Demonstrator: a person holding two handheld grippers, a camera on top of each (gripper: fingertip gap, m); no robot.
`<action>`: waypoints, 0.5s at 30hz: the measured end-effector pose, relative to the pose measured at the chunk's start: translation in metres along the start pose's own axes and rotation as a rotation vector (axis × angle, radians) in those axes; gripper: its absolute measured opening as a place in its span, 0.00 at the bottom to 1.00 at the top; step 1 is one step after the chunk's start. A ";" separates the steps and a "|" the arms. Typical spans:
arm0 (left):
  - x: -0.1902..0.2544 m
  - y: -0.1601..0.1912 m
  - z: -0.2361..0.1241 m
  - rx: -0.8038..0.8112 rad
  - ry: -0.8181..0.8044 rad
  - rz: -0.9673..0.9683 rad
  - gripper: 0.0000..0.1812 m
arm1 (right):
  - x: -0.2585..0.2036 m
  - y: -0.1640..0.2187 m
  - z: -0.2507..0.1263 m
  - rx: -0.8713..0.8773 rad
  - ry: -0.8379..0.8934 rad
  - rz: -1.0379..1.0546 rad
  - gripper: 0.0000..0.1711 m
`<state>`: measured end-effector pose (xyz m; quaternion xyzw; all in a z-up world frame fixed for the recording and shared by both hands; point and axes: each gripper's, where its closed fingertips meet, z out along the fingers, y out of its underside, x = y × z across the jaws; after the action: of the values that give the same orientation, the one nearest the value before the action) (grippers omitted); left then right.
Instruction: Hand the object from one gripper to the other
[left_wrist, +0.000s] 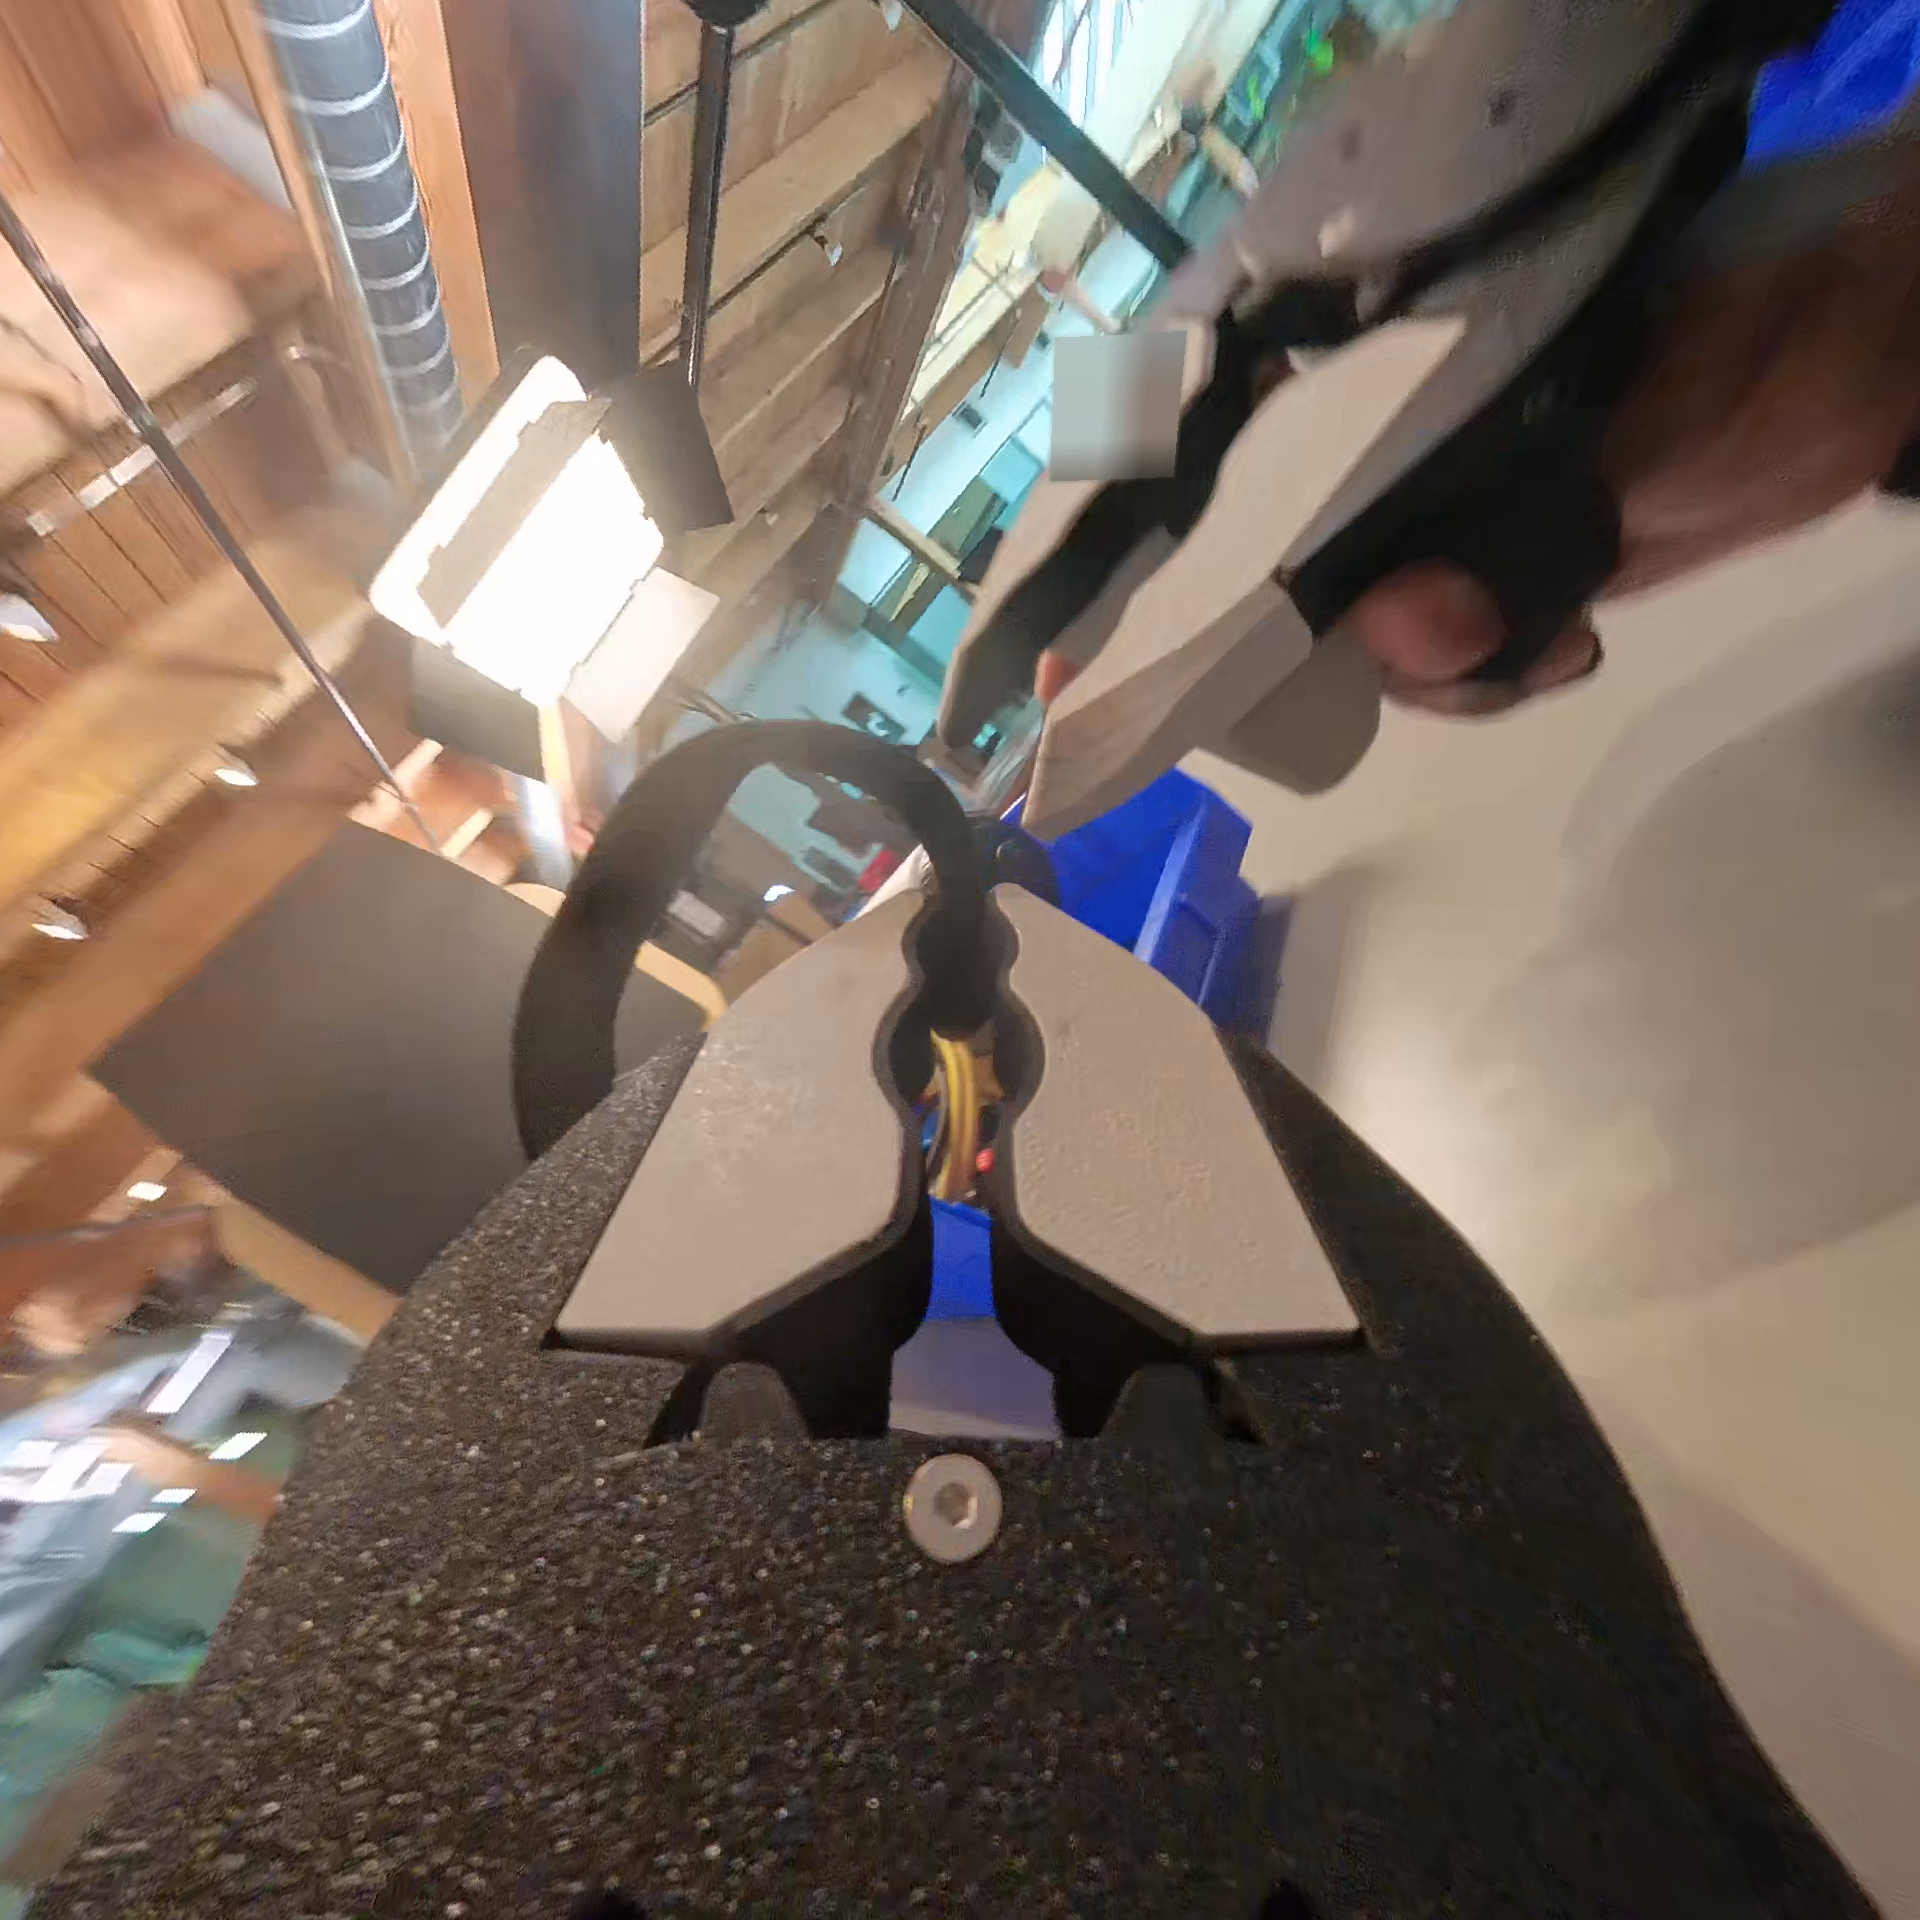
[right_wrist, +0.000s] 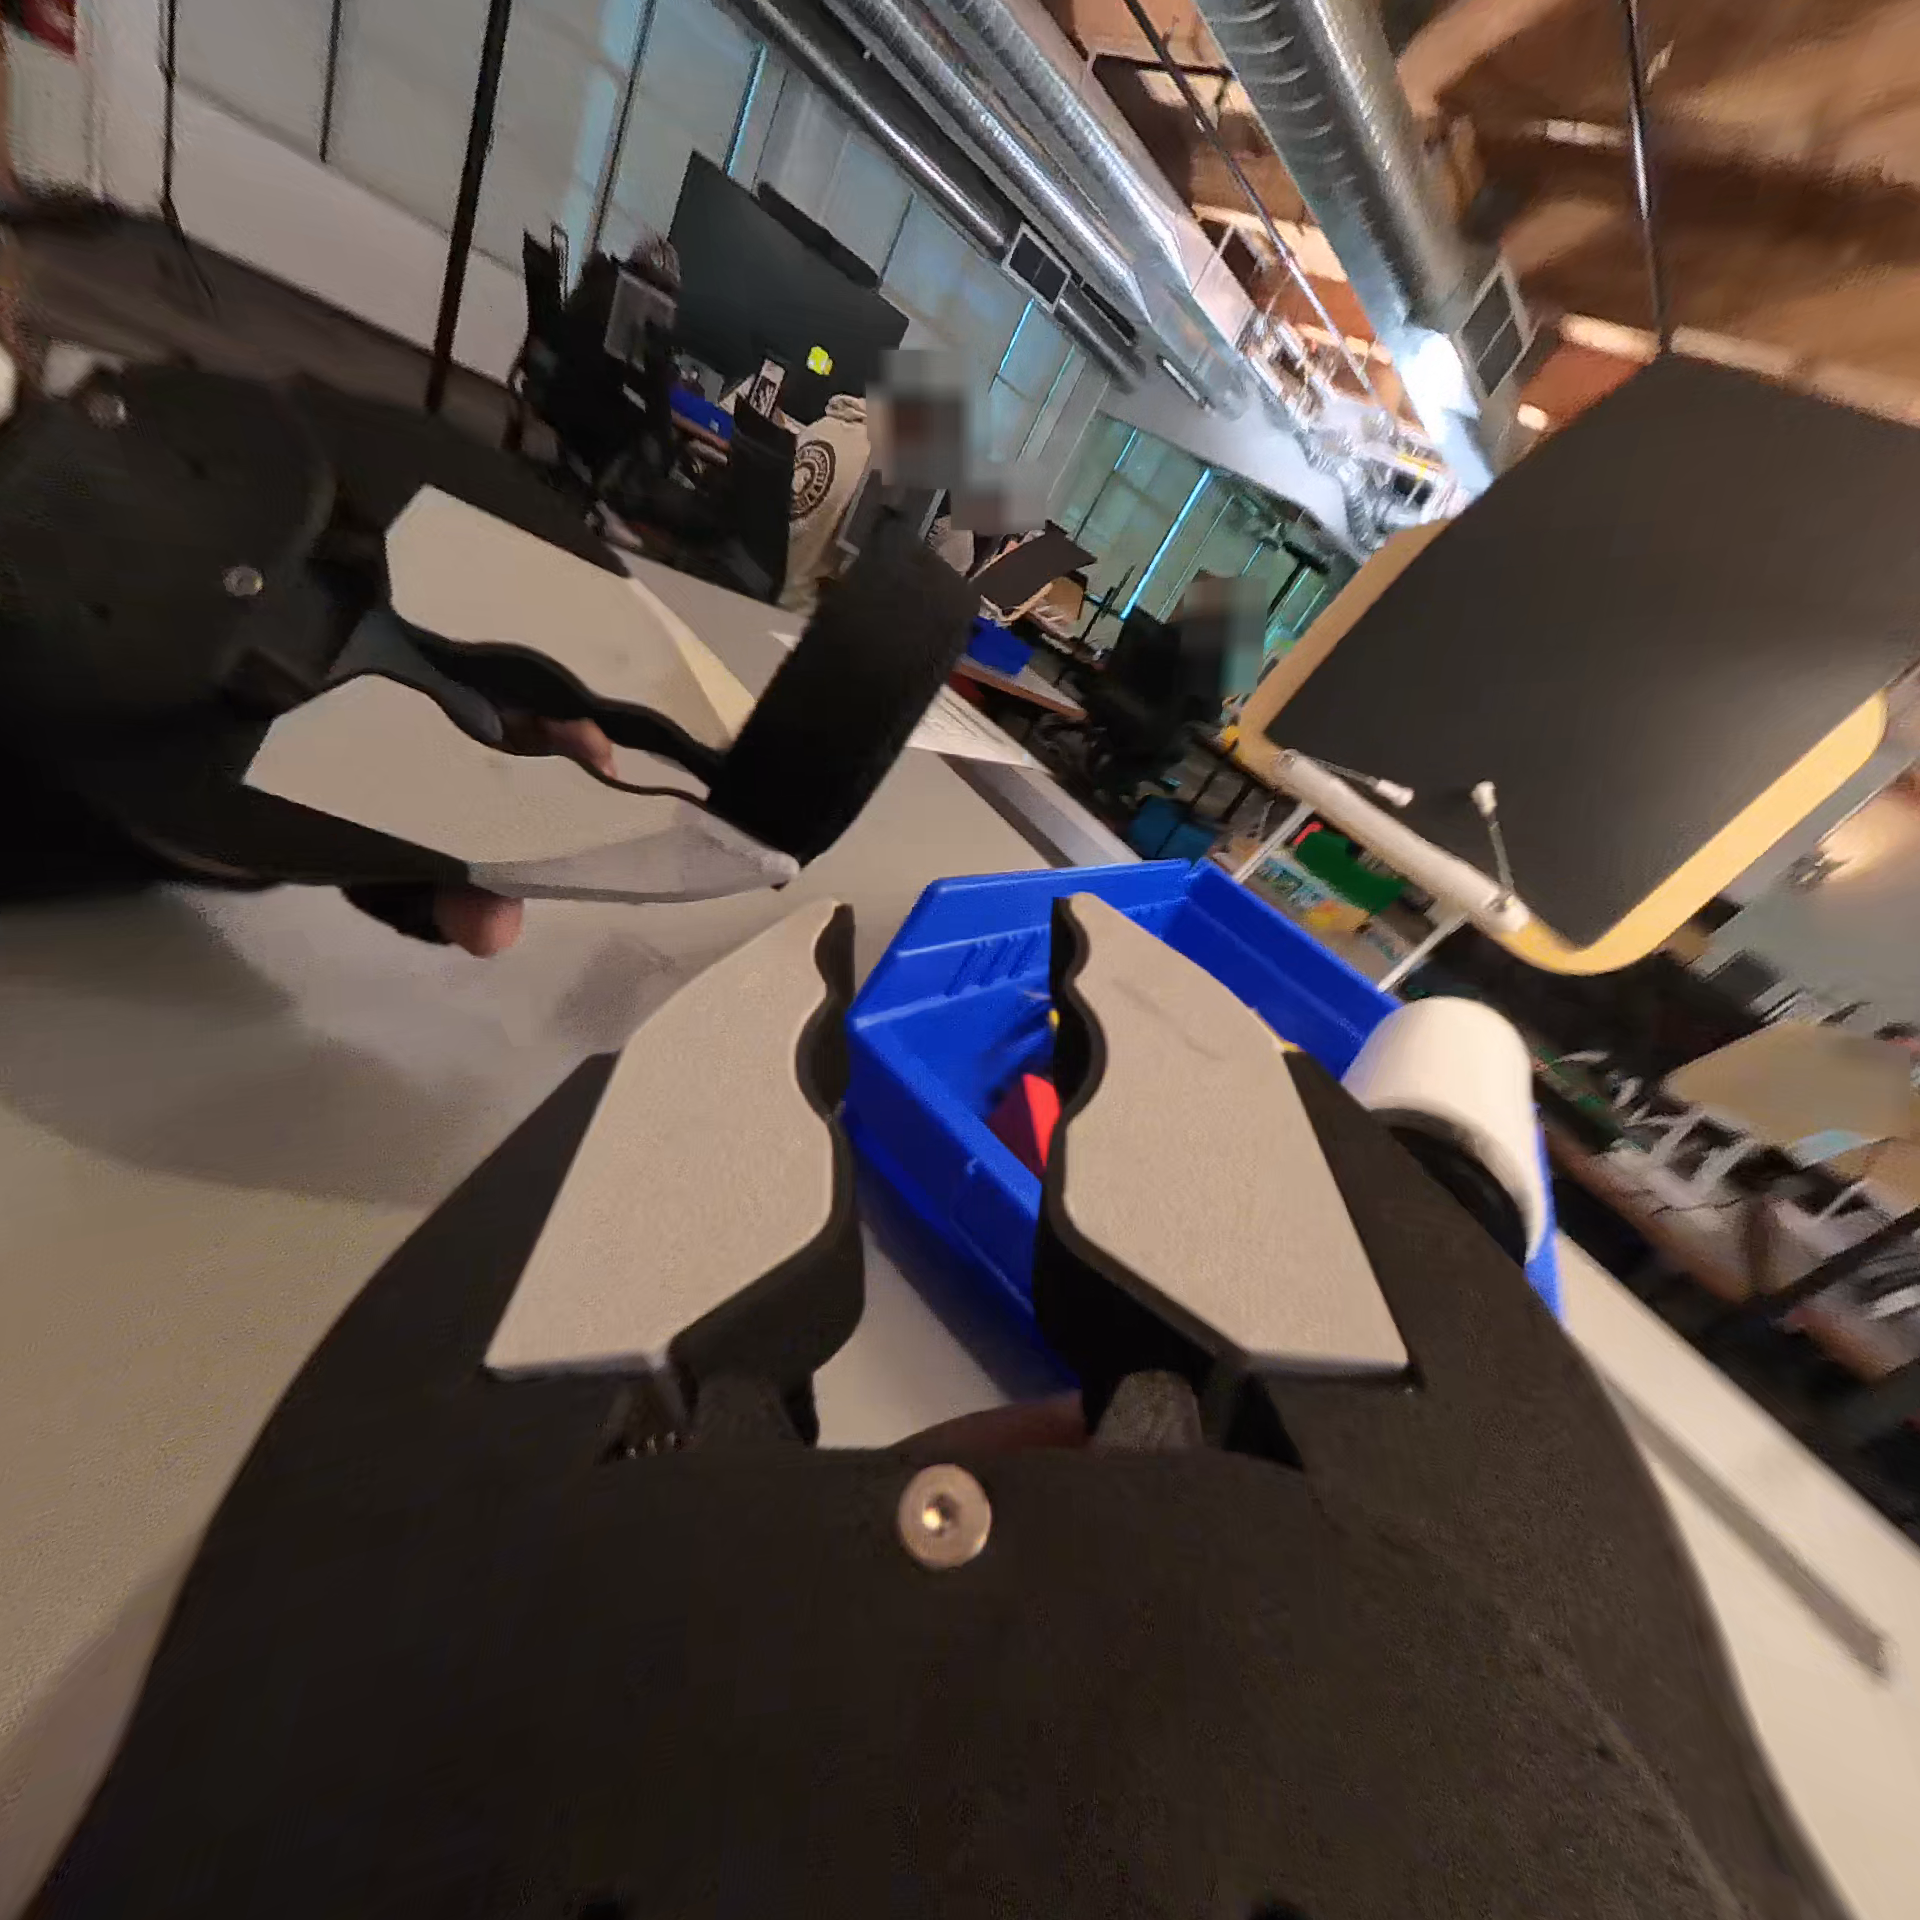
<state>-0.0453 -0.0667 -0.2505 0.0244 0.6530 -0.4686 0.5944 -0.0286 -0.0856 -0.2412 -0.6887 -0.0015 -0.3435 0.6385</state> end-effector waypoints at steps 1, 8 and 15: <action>0.003 0.003 0.001 -0.019 -0.008 0.064 0.04 | -0.003 -0.001 -0.002 0.006 -0.008 -0.052 0.21; 0.022 0.018 0.011 -0.140 -0.015 0.371 0.04 | -0.017 -0.007 -0.007 0.049 -0.182 0.143 0.28; 0.039 0.018 0.015 -0.152 0.005 0.578 0.04 | -0.007 -0.002 -0.004 0.014 -0.214 0.389 0.26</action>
<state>-0.0353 -0.0865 -0.2897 0.1659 0.6536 -0.2299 0.7017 -0.0370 -0.0858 -0.2435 -0.7043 0.0612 -0.1387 0.6936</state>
